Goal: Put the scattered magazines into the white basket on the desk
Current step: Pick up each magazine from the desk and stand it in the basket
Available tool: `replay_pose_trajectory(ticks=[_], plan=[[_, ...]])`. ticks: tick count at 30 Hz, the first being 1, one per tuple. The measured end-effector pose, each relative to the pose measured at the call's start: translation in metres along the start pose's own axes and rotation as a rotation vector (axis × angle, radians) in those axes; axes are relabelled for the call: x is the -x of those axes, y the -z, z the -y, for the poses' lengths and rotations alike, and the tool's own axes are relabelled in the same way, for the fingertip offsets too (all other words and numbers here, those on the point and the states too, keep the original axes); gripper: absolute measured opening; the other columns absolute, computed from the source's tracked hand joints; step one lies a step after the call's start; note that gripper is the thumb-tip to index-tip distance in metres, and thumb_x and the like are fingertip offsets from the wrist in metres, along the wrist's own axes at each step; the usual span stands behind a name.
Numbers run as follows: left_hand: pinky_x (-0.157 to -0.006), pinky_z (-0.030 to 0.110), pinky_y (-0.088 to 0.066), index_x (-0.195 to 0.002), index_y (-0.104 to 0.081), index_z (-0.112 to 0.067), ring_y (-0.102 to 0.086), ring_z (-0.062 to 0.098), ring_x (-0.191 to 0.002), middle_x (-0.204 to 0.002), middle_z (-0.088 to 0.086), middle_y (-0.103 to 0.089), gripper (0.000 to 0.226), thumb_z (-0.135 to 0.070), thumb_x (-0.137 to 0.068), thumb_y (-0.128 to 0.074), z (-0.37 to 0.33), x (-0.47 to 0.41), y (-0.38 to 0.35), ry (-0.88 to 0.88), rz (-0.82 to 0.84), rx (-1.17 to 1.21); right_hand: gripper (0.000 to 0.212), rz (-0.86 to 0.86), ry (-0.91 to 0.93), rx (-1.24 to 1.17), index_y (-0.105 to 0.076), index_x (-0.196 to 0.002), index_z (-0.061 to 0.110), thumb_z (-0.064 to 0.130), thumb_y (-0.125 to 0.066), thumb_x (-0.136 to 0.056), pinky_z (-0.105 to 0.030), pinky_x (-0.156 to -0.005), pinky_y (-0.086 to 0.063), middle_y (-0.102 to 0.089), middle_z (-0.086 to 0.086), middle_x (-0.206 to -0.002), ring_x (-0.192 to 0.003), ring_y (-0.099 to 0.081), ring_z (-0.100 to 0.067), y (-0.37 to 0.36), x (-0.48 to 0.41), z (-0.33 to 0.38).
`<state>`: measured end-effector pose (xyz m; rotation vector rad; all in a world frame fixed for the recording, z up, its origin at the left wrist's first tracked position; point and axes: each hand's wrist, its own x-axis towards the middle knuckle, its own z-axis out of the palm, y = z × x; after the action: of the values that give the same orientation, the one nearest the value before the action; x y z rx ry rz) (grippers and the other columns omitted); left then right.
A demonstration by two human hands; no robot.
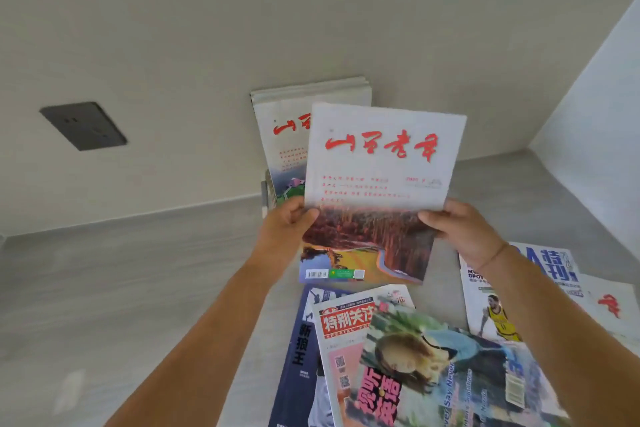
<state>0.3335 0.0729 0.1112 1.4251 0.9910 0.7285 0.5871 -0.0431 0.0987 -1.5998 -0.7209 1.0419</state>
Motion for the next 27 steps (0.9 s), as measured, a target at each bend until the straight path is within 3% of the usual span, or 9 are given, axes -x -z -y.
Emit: replay_pose_trajectory(ticks=[2,3,6,10,14,17,20,23,27], plan=[[-0.064,0.013,-0.05,-0.094,-0.067,-0.021,-0.066,0.001,-0.077,-0.084,-0.01,-0.073,0.02,-0.004,-0.087,-0.058,-0.017,-0.017,0.016,-0.07,-0.106,0.027,0.029,0.007,0.133,0.063,-0.06,-0.112,-0.002,-0.007,-0.058,-0.083,-0.021,-0.071,-0.054,-0.072,0.007,-0.072,-0.067,-0.066,-0.003,-0.015,-0.024,0.038],[-0.061,0.012,-0.049,-0.091,-0.068,-0.021,-0.065,-0.002,-0.069,-0.077,-0.012,-0.073,0.021,-0.002,-0.086,-0.059,-0.025,-0.026,0.023,-0.1,-0.16,0.047,0.031,0.002,0.188,0.091,-0.06,-0.113,-0.003,-0.008,-0.058,-0.083,-0.018,-0.069,-0.054,-0.072,0.008,-0.073,-0.063,-0.065,-0.001,-0.023,-0.036,0.055],[-0.057,0.013,-0.051,-0.079,-0.069,-0.024,-0.063,-0.003,-0.059,-0.065,-0.015,-0.072,0.018,-0.007,-0.084,-0.064,-0.045,-0.052,0.042,-0.146,-0.303,0.04,0.029,-0.025,0.312,0.17,-0.061,-0.114,-0.004,-0.003,-0.06,-0.084,-0.033,-0.085,-0.05,-0.066,-0.012,-0.097,-0.077,-0.063,-0.015,-0.047,-0.068,0.091],[-0.066,0.025,-0.053,-0.077,-0.071,-0.02,-0.058,0.009,-0.062,-0.07,-0.004,-0.069,0.011,-0.012,-0.083,-0.066,-0.049,-0.082,0.055,-0.137,-0.412,0.023,0.025,-0.054,0.429,0.392,-0.065,-0.111,0.005,0.012,-0.058,-0.088,-0.03,-0.082,-0.047,-0.064,-0.004,-0.1,-0.09,-0.058,-0.018,-0.068,-0.103,0.109],[-0.057,0.012,-0.051,-0.092,-0.074,-0.011,-0.062,-0.005,-0.057,-0.076,-0.005,-0.071,0.013,-0.008,-0.08,-0.068,-0.032,-0.099,0.057,-0.113,-0.472,0.006,0.026,-0.093,0.365,0.489,-0.067,-0.108,0.006,0.017,-0.062,-0.086,-0.032,-0.08,-0.049,-0.069,-0.011,-0.102,-0.088,-0.061,-0.025,-0.076,-0.126,0.094],[-0.052,0.008,-0.048,-0.091,-0.075,-0.011,-0.062,-0.006,-0.055,-0.078,-0.001,-0.071,0.013,-0.009,-0.078,-0.07,-0.01,-0.107,0.055,-0.044,-0.517,-0.056,0.024,-0.117,0.295,0.509,-0.069,-0.103,0.006,0.018,-0.066,-0.083,-0.03,-0.072,-0.047,-0.07,-0.013,-0.095,-0.078,-0.059,-0.023,-0.078,-0.135,0.07],[-0.063,0.02,-0.054,-0.088,-0.075,-0.015,-0.066,0.005,-0.068,-0.082,-0.001,-0.073,0.012,-0.015,-0.077,-0.072,0.013,-0.112,0.049,0.071,-0.551,-0.105,0.02,-0.146,0.236,0.503,-0.07,-0.098,0.006,0.017,-0.067,-0.082,-0.032,-0.073,-0.051,-0.072,-0.014,-0.092,-0.076,-0.06,-0.023,-0.081,-0.14,0.044],[-0.072,0.035,-0.057,-0.079,-0.071,-0.023,-0.067,0.018,-0.074,-0.081,-0.001,-0.073,0.005,-0.021,-0.076,-0.074,0.027,-0.116,0.045,0.142,-0.578,-0.112,0.018,-0.159,0.184,0.467,-0.069,-0.091,0.002,0.017,-0.067,-0.082,-0.046,-0.08,-0.056,-0.072,-0.016,-0.089,-0.08,-0.066,-0.032,-0.081,-0.145,0.03],[-0.072,0.037,-0.056,-0.077,-0.064,-0.026,-0.067,0.023,-0.079,-0.08,-0.007,-0.07,0.01,-0.027,-0.075,-0.074,0.03,-0.123,0.045,0.159,-0.624,-0.131,0.018,-0.168,0.153,0.414,-0.066,-0.092,0.004,0.018,-0.067,-0.081,-0.047,-0.084,-0.055,-0.071,-0.012,-0.095,-0.086,-0.067,-0.029,-0.08,-0.154,0.025]])
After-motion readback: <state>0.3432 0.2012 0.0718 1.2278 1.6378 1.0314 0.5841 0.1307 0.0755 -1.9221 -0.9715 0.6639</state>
